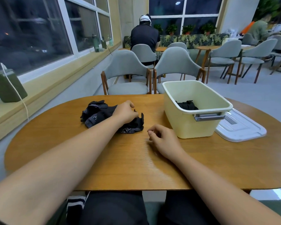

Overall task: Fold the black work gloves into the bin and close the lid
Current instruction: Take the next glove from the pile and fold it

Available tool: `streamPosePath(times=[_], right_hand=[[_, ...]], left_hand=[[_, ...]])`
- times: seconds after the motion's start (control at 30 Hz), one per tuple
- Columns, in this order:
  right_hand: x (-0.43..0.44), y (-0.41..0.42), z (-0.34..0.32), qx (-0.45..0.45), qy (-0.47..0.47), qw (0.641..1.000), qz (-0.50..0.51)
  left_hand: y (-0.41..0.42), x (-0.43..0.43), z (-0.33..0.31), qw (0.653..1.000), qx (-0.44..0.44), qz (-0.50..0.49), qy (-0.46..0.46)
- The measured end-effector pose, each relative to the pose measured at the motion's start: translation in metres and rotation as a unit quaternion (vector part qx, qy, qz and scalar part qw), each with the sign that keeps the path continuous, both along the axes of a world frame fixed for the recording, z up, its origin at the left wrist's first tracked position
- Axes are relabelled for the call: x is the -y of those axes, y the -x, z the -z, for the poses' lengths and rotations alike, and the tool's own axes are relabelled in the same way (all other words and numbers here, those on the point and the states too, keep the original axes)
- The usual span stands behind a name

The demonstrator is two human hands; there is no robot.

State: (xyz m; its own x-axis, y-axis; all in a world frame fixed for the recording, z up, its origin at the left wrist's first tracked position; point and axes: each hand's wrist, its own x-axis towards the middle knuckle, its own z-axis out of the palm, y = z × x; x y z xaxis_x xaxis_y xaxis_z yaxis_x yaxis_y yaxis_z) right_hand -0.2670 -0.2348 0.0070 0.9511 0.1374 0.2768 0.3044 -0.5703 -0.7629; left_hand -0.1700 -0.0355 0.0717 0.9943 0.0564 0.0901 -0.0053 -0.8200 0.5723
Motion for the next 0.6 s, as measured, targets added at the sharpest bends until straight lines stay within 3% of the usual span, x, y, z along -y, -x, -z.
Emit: streamPosePath(times=[0.4,0.6], right_hand=[[-0.001,-0.001,0.002,-0.009,-0.006,1.0,-0.002],[0.001,0.0,0.0,-0.022,-0.083,0.995,-0.045]], left_hand=[[0.026,-0.019,-0.072,0.992,0.068,0.017,0.11],[0.044,-0.022,-0.102,0.984,0.159,0.074,0.023]])
